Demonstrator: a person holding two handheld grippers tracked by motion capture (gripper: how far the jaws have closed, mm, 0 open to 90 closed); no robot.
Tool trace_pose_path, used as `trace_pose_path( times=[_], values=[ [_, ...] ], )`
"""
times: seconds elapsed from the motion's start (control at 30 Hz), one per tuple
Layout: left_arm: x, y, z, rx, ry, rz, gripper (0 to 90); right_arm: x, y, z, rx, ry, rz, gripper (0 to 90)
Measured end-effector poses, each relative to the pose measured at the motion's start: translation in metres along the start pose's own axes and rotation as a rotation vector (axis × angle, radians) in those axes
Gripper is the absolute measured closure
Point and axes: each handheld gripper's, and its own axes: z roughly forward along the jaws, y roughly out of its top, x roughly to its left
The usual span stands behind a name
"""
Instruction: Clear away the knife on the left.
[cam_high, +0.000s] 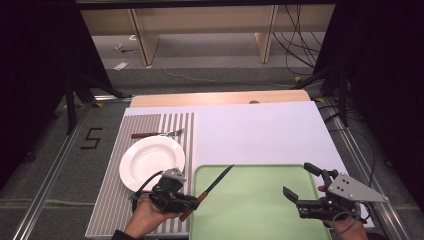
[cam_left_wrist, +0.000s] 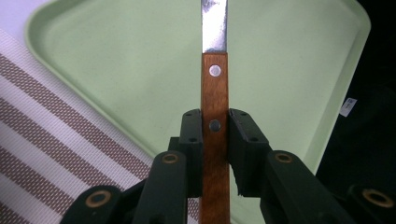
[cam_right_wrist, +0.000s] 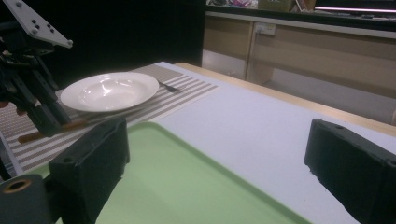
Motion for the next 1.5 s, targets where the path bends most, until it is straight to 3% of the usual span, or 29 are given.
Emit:
trace_pose_path(
  times=[0.13, 0.3, 0.6, 1.5],
  values=[
    [-0.005, 0.005, 0.010, 0.027, -0.003, 0.020, 76.3, 0.000, 0.000, 0.000, 0.000, 0.000, 0.000, 7.6],
    [-0.009, 0.011, 0.022, 0.068, -0.036, 0.037, 76.3, 0.000, 0.000, 0.000, 0.003, -0.001, 0.001, 7.6],
    [-0.015, 0.015, 0.038, 0.116, -0.069, 0.040, 76.3, 0.000, 0.000, 0.000, 0.003, -0.002, 0.000, 7.5],
    [-0.025, 0.013, 0.074, 0.286, -0.057, 0.051, 76.2, 0.000, 0.000, 0.000, 0.002, 0.001, -0.001, 7.5]
  ],
)
